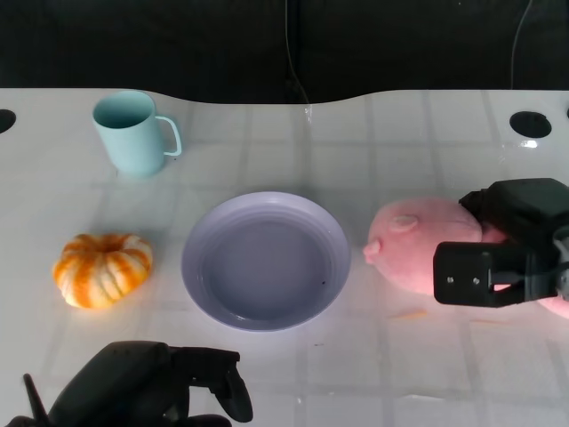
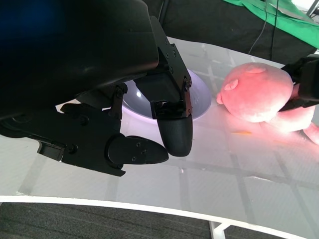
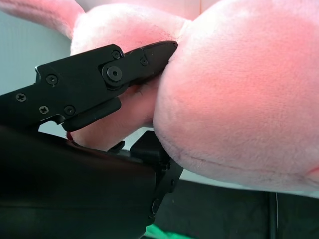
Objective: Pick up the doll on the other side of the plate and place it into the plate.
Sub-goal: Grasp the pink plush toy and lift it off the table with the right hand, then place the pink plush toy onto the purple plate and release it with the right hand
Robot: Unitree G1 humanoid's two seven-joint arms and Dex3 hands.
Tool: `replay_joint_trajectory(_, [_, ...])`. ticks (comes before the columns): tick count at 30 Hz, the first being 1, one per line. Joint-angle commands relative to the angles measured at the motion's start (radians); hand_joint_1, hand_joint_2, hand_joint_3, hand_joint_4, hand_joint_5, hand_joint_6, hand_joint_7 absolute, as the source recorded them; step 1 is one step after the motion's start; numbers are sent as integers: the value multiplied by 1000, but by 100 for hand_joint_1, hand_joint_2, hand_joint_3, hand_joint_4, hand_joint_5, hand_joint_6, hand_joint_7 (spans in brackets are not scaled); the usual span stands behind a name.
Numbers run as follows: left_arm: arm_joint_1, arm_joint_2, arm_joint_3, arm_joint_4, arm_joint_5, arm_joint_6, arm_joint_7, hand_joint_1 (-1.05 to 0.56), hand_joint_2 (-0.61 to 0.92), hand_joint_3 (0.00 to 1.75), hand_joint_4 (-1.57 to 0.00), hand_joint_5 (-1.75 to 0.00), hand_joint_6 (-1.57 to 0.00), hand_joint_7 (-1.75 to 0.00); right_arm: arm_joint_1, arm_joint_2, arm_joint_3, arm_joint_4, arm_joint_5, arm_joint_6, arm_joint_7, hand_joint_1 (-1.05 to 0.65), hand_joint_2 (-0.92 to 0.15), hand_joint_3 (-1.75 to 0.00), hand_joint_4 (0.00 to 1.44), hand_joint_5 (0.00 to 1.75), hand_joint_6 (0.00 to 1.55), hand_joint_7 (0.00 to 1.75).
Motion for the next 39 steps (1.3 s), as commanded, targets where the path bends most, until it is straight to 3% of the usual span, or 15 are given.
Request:
replay_joint_trajectory(1, [8,15,2,4,6,-10,-1,-28,92,33,-66,-156,-75,-101,39,9,17,43,-6,17,-57,-25,-92,-20,82,100,123,3])
replay_joint_trajectory(3, [8,16,2,3,8,-11,-2,-28,92,32,-66,-153,-75,-100,44,3,-3,24,13,35,-96,-25,-92,-20,83,116,126,5])
replay_joint_trajectory(5, [9,15,2,-1,11,-8,-3,-28,92,31,-67,-151,-75,-98,54,-8,-25,-9,26,43,-148,-25,-92,-18,77,150,125,21])
replay_joint_trajectory(6, [10,13,1,-4,14,-3,-4,-28,92,31,-68,-150,-75,-97,61,-14,-41,-27,38,40,-171,-23,-92,-17,76,164,106,67])
replay_joint_trajectory(7, [11,11,0,-8,16,3,-5,-28,92,31,-68,-150,-76,-97,67,-20,-54,-47,47,34,-187,-23,-92,-17,76,166,95,87])
replay_joint_trajectory(9, [12,9,-2,-11,18,9,-7,-28,92,31,-68,-150,-76,-97,80,-35,-75,-84,62,13,-213,-23,-91,-15,79,164,89,97])
replay_joint_trajectory(11, [15,8,-3,-13,18,10,-7,-27,92,31,-68,-151,-76,-97,93,-44,-97,-118,73,-3,-236,-23,-89,-15,84,155,95,84])
replay_joint_trajectory(12, [17,7,-4,-15,18,10,-6,-27,92,31,-68,-152,-76,-97,99,-44,-112,-137,86,-5,-239,-21,-87,-21,83,164,94,99])
replay_joint_trajectory(13, [18,7,-4,-12,17,6,-3,-27,92,32,-68,-152,-76,-97,106,-43,-126,-157,96,0,-239,-19,-72,-52,84,170,82,136])
replay_joint_trajectory(14, [20,7,-6,-9,21,1,1,-27,92,32,-68,-153,-77,-98,113,-41,-140,-177,105,6,-239,-19,-61,-74,85,172,76,154])
replay_joint_trajectory(16, [22,7,-8,-6,26,-5,5,-27,92,32,-67,-154,-76,-98,123,-38,-153,-201,111,14,-237,-18,-47,-101,88,174,73,170])
replay_joint_trajectory(19, [23,6,-8,-6,28,-6,6,-27,92,32,-67,-155,-76,-99,129,-37,-159,-216,109,20,-232,-18,-44,-108,89,175,72,174])
replay_joint_trajectory(26, [35,-3,-20,2,53,-22,26,-28,92,28,-67,-150,-77,-95,144,-1,-187,-399,156,-14,-188,-15,-35,-128,92,175,76,175])
replay_joint_trajectory(33, [36,-11,-32,5,66,-16,21,-30,92,33,-67,-148,-76,-95,105,69,-161,-430,151,-41,-146,-16,-34,-128,94,175,76,175])
replay_joint_trajectory(39, [33,-20,-40,9,69,-14,21,-28,92,30,-67,-144,-76,-96,50,151,-120,-398,136,-33,-130,-19,-38,-116,93,175,74,174])
